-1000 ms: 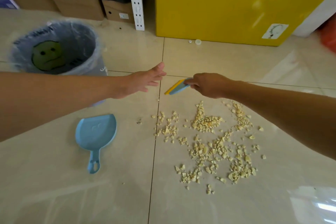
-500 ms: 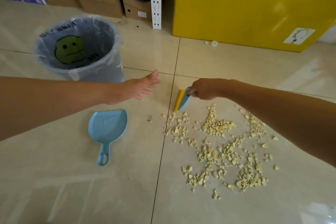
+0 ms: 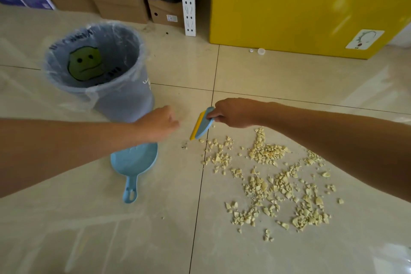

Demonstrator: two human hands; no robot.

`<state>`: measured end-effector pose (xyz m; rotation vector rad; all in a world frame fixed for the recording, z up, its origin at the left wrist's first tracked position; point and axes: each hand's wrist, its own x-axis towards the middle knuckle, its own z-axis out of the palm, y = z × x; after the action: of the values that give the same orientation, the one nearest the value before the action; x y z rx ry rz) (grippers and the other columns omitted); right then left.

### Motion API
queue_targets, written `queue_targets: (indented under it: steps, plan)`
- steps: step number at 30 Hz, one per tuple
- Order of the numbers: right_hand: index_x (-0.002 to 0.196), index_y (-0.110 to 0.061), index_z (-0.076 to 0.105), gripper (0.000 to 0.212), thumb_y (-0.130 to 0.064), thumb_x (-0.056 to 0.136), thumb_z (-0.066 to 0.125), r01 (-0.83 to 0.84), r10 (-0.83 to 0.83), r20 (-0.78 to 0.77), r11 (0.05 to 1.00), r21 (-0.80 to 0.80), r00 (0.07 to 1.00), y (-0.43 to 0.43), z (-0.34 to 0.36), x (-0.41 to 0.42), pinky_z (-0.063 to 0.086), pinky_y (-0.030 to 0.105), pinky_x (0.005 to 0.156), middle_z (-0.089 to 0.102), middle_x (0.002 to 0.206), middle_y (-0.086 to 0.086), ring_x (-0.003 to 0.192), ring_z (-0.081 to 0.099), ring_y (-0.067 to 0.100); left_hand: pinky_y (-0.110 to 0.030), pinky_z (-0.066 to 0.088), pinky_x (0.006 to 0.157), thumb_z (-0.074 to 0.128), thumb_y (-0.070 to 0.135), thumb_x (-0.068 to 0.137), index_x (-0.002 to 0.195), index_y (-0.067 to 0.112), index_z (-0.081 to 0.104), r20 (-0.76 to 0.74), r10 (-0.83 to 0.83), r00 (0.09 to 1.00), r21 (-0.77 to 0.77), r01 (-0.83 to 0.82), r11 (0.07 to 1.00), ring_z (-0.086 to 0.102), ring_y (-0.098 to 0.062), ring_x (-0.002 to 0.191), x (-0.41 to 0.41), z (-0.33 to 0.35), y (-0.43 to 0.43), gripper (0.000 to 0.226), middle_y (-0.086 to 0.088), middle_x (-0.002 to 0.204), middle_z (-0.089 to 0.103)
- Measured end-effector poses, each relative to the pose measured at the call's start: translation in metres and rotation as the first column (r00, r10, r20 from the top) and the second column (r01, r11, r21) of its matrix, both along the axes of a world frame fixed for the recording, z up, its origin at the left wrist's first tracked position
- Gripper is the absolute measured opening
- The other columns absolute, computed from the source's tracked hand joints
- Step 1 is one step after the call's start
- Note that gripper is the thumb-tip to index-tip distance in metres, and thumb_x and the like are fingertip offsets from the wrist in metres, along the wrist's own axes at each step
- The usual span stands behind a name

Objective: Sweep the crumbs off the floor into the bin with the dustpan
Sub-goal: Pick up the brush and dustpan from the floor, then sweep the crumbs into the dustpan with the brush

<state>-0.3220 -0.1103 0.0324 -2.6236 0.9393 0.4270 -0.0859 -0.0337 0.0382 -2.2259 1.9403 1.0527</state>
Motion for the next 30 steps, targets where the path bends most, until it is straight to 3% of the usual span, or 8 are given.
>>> queue_targets:
  steps: [3, 5, 8, 10, 16, 21, 24, 30]
  plan:
    - [0.137, -0.025, 0.055, 0.036, -0.027, 0.106, 0.039, -0.018, 0.020, 0.044, 0.999, -0.044, 0.999, 0.007, -0.009, 0.012, 0.035, 0.030, 0.072, 0.046, 0.096, -0.003, 0.090, 0.052, 0.018, -0.039, 0.043, 0.080, 0.057, 0.039, 0.087, 0.125, 0.007, 0.033, 0.344, 0.082, 0.935, 0.088, -0.119, 0.989, 0.053, -0.039, 0.112, 0.027, -0.033, 0.061, 0.055, -0.015, 0.129, 0.036]
    - [0.137, -0.026, 0.054, 0.035, -0.027, 0.106, 0.038, -0.035, 0.038, 0.054, 0.997, -0.064, 0.998, 0.011, -0.012, 0.013, 0.035, 0.030, 0.069, 0.043, 0.094, -0.003, 0.087, 0.051, 0.017, -0.037, 0.045, 0.088, 0.056, 0.050, 0.088, 0.137, 0.011, 0.022, 0.417, 0.124, 0.901, 0.222, -0.233, 0.947, 0.052, -0.037, 0.117, 0.037, -0.053, 0.097, 0.072, -0.014, 0.138, 0.024]
    - [0.138, -0.028, 0.053, 0.036, -0.029, 0.106, 0.037, -0.029, 0.034, 0.065, 0.997, -0.077, 0.997, 0.011, -0.013, 0.012, 0.036, 0.030, 0.070, 0.046, 0.096, -0.002, 0.089, 0.051, 0.018, -0.030, 0.048, 0.075, 0.063, 0.046, 0.086, 0.146, 0.012, 0.009, 0.388, 0.169, 0.906, 0.311, -0.301, 0.901, 0.059, -0.031, 0.101, 0.042, -0.076, 0.123, 0.087, -0.018, 0.139, 0.021]
    - [0.139, -0.028, 0.052, 0.037, -0.030, 0.106, 0.037, 0.002, 0.004, 0.087, 0.998, -0.070, 0.996, 0.007, -0.012, 0.009, 0.035, 0.030, 0.071, 0.051, 0.101, 0.001, 0.095, 0.055, 0.021, -0.031, 0.046, 0.068, 0.066, 0.030, 0.085, 0.141, 0.010, 0.013, 0.358, 0.108, 0.927, 0.291, -0.221, 0.931, 0.062, -0.032, 0.091, 0.042, -0.080, 0.121, 0.080, -0.020, 0.135, 0.026]
    - [0.136, -0.027, 0.056, 0.035, -0.030, 0.106, 0.038, 0.095, -0.082, 0.157, 0.993, -0.072, 0.984, 0.001, -0.009, -0.008, 0.034, 0.028, 0.069, 0.047, 0.093, -0.004, 0.084, 0.047, 0.014, -0.040, 0.047, 0.075, 0.049, 0.005, 0.085, 0.136, 0.008, 0.019, 0.276, 0.031, 0.961, 0.133, -0.070, 0.989, 0.061, -0.040, 0.102, 0.028, -0.076, 0.078, 0.059, -0.019, 0.124, 0.045]
    - [0.135, -0.029, 0.056, 0.036, -0.032, 0.105, 0.037, 0.088, -0.075, 0.096, 0.987, -0.134, 0.992, 0.003, -0.018, -0.019, 0.047, 0.034, 0.070, 0.057, 0.109, 0.001, 0.098, 0.057, 0.021, -0.039, 0.043, 0.077, 0.049, 0.032, 0.092, 0.123, 0.009, 0.022, 0.243, 0.198, 0.950, 0.012, -0.207, 0.978, 0.059, -0.039, 0.105, 0.029, -0.068, 0.050, 0.047, -0.015, 0.119, 0.055]
    - [0.131, -0.029, 0.057, 0.033, -0.027, 0.104, 0.037, 0.081, -0.080, 0.014, 0.980, -0.181, 0.997, 0.006, -0.027, -0.018, 0.050, 0.036, 0.071, 0.059, 0.116, 0.002, 0.100, 0.061, 0.024, -0.042, 0.043, 0.084, 0.032, 0.053, 0.100, 0.130, -0.001, 0.026, 0.258, 0.249, 0.934, 0.013, -0.261, 0.965, 0.058, -0.042, 0.114, 0.037, -0.061, 0.036, 0.062, -0.024, 0.127, 0.057]
    - [0.142, -0.022, 0.039, 0.045, -0.022, 0.097, 0.038, 0.167, -0.189, -0.224, 0.979, -0.112, 0.956, 0.006, -0.040, -0.014, 0.045, 0.035, 0.074, 0.060, 0.121, 0.011, 0.098, 0.062, 0.029, -0.042, 0.042, 0.084, 0.028, 0.048, 0.103, 0.129, -0.003, 0.037, 0.210, 0.208, 0.955, -0.060, -0.199, 0.978, 0.056, -0.043, 0.115, 0.059, -0.038, 0.020, 0.058, -0.025, 0.128, 0.055]
